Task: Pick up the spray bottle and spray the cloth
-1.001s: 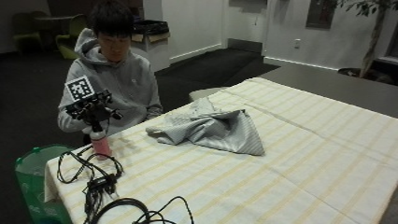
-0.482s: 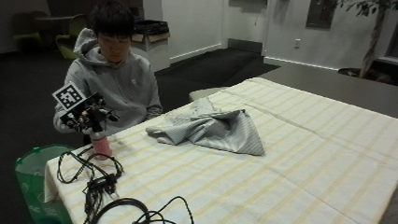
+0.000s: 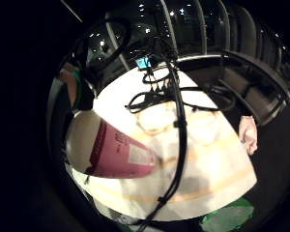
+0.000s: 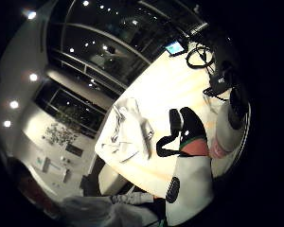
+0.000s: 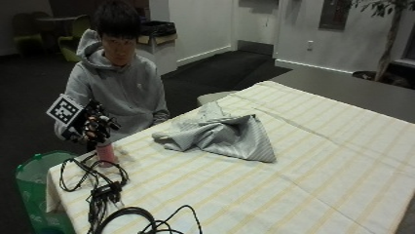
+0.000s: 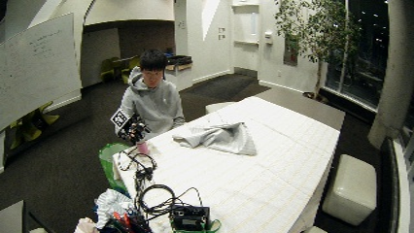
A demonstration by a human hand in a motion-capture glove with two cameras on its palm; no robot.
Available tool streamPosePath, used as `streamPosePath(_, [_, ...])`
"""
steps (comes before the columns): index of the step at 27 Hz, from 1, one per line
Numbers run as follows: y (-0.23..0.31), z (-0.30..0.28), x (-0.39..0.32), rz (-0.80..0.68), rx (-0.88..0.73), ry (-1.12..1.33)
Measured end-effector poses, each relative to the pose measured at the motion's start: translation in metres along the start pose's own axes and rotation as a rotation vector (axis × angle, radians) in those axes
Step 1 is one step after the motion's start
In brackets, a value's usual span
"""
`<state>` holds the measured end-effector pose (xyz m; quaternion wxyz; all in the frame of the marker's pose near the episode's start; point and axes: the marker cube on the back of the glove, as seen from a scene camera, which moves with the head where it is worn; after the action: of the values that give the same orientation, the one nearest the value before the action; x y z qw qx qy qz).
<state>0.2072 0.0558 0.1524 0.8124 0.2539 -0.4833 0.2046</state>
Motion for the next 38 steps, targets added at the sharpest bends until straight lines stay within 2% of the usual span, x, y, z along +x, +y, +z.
streamPosePath(6, [-0.001, 0.006, 0.003, 0.065, -0.005, -0.079])
streamPosePath(19, [-0.022, 0.046, 0.012, 0.125, -0.150, -0.220])
streamPosePath(25, [-0.027, 0.052, 0.009, 0.049, -0.223, -0.241])
streamPosePath(30, [-0.036, 0.066, 0.001, -0.110, -0.235, -0.212])
streamPosePath(34, [-0.034, 0.074, -0.013, -0.089, -0.341, -0.123])
streamPosePath(38, [-0.034, 0.087, -0.024, -0.184, -0.433, -0.046])
